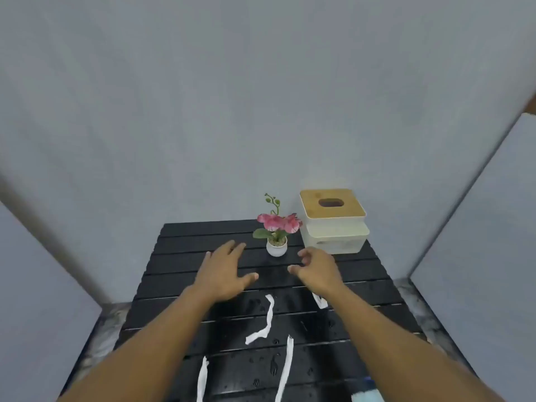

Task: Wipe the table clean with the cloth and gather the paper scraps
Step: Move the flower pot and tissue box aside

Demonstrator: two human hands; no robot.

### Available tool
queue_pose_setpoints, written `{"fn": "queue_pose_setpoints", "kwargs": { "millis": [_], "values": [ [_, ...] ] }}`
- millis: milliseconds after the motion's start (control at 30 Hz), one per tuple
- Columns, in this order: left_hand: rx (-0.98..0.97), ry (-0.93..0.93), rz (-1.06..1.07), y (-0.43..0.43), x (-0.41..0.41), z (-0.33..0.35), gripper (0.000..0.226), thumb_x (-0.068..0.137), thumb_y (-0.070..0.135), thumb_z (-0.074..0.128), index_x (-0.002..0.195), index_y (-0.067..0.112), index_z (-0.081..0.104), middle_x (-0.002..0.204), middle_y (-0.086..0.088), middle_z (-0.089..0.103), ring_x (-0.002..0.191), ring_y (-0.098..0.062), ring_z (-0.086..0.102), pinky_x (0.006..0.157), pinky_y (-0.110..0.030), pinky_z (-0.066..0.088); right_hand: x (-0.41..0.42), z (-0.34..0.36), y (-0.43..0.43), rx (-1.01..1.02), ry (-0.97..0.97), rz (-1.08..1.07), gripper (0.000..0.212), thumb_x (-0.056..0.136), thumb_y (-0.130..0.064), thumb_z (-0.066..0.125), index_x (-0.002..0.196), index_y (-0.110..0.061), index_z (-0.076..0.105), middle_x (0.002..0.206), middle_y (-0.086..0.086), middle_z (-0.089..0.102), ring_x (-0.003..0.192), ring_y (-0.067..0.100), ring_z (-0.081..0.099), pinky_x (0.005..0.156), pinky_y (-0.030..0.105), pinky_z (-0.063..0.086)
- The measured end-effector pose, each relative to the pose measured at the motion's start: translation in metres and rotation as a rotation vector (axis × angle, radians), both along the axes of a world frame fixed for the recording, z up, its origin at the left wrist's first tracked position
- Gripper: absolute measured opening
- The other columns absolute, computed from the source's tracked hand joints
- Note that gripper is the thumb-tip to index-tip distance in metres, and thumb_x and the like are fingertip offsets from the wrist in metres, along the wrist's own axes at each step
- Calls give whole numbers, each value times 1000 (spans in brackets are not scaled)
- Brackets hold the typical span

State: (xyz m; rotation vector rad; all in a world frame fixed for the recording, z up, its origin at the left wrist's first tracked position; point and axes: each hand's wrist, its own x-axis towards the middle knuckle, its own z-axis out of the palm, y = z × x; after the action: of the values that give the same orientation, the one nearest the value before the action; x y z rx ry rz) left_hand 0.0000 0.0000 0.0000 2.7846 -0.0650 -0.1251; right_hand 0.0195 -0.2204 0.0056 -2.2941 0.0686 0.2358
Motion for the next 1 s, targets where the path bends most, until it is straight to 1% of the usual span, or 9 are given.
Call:
{"fn": "queue_pose_setpoints", "kwargs": {
  "millis": [133,333,433,533,600,700,800,900,1000],
  "values": [
    [101,-44,34,2,-4,-37,79,85,67,43,149,24,23,158,-4,18,145,-22,14,117,-49,4,6,-29,22,66,-83,-72,67,77,-34,74,135,-19,45,135,1,52,123,21,50,101,37,43],
    [225,-118,24,8,-3,-64,82,81,73,12,148,27,24,158,-2,18,145,-20,12,117,-51,1,34,-49,46,90,-264,-128,47,72,-41,74,114,-32,55,112,-9,58,104,15,57,85,33,47],
    [255,-116,-7,13,2,-60,82,81,74,13,147,28,26,156,-2,23,144,-19,17,116,-53,-4,47,-54,53,95,-289,-162,36,71,-40,76,102,-28,60,100,-7,63,94,16,60,81,35,50],
    [167,-160,-20,36,10,-48,82,78,75,13,145,30,32,153,1,30,140,-17,25,118,-44,2,54,-51,63,146,-276,-198,27,70,-36,78,88,-28,59,88,-7,63,84,17,61,73,31,47],
    [115,-167,17,61,12,-43,81,79,75,16,145,30,33,154,1,29,141,-18,24,117,-39,7,58,-47,77,176,-250,-166,31,69,-36,79,91,-28,59,88,-7,63,81,15,59,71,29,43],
    [98,-129,126,99,5,-47,71,85,71,32,145,32,33,156,1,24,142,-20,20,115,-38,16,63,-44,117,207,-244,-91,37,68,-37,80,98,-26,62,94,-6,65,84,14,61,72,31,48],
    [122,-110,217,131,-5,-54,78,80,76,28,145,32,33,156,1,25,142,-21,23,112,-40,25,64,-44,164,228,-233,-20,43,67,-37,81,103,-25,62,99,-7,65,89,15,61,76,31,49],
    [104,-101,229,153,-15,-63,87,74,79,18,146,32,29,158,4,19,143,-16,18,113,-35,22,61,-47,204,238,-238,45,41,66,-39,80,100,-27,62,99,-7,65,88,14,61,76,32,49],
    [48,-122,206,158,-22,-72,85,76,77,17,148,32,23,159,7,10,145,-12,8,115,-30,12,58,-53,233,241,-239,99,39,65,-40,79,98,-28,62,95,-9,65,85,12,61,75,32,50]
  ]
}}
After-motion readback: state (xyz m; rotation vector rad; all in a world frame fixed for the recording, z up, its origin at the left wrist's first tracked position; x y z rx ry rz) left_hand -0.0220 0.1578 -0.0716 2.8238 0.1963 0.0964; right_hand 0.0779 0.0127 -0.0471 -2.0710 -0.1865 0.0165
